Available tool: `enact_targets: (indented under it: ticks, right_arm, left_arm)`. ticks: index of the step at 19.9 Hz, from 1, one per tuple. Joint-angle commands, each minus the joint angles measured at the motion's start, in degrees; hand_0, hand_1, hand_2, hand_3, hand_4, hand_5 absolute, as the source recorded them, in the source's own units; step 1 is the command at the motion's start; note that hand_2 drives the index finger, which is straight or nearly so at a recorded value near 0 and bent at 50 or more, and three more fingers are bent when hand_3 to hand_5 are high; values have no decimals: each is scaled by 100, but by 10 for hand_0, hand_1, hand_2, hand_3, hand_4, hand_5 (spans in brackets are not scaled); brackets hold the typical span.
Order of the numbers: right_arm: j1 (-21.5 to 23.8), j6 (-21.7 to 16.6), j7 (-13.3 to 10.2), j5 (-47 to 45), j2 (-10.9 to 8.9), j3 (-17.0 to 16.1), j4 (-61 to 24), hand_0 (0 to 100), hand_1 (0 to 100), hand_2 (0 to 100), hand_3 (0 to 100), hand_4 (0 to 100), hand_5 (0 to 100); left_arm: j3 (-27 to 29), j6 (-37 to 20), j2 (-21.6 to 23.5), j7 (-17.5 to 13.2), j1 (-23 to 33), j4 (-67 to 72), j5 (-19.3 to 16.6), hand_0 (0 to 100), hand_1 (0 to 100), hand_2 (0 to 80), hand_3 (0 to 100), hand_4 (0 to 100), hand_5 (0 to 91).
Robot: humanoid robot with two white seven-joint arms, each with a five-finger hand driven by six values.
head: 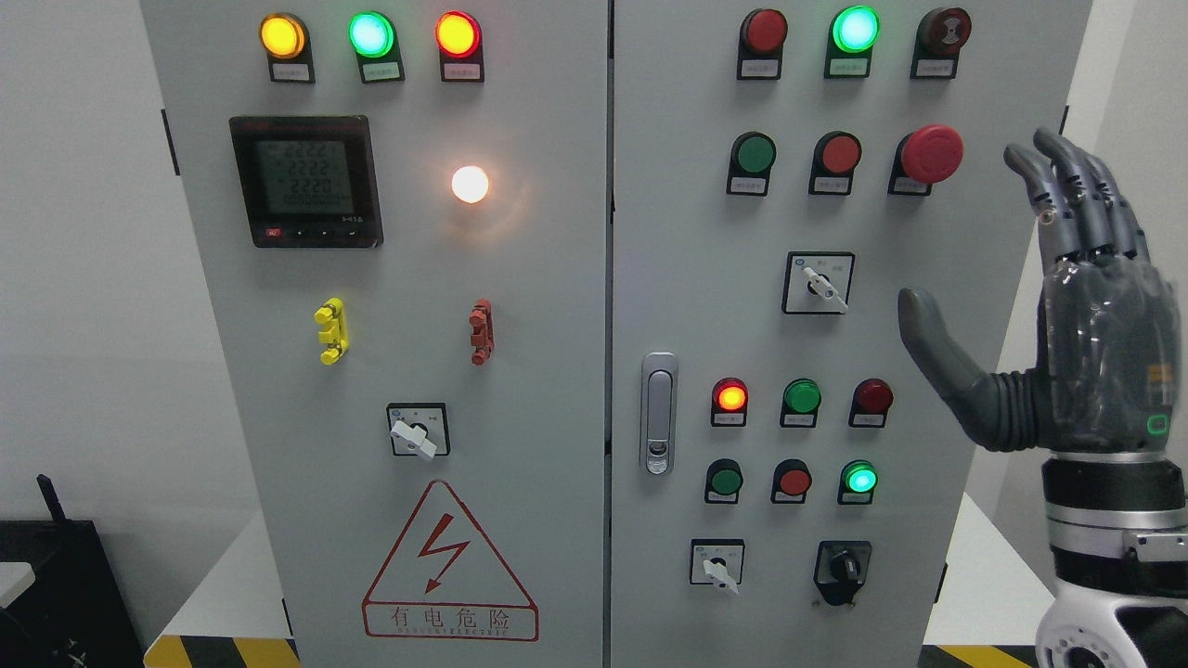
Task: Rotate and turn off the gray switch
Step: 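Raise the right hand toward the upper white rotary switch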
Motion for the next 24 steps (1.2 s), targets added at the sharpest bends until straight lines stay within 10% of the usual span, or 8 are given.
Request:
enact_targets:
  ticks: [1,12,17,21,24]
  right_arm:
    - [-20,-3,4,-4,29,21,3,181,179,0,0,0,0]
    - [-55,40,-5,-4,47,21,12,181,198,7,3,0,0]
    - [-46,84,-5,-4,47,30,12,183,223,87,206,120,14]
    - [-20,84,-14,5,56,143,29,184,244,239,470,442,350]
    - [-29,119,-5,31,82,267,99,191,264,337,607,476,528]
  left_arm:
    - [-9,3,0,7,0,79,0,120,389,0,0,0,0]
    - [-9,3,0,7,0,79,0,120,389,0,0,0,0]
    - [-9,3,0,7,0,79,0,120,389,0,0,0,0]
    - [-9,3,0,16,0,79,0,120,389,0,0,0,0]
    - [-9,3,0,16,0,79,0,120,389,0,0,0,0]
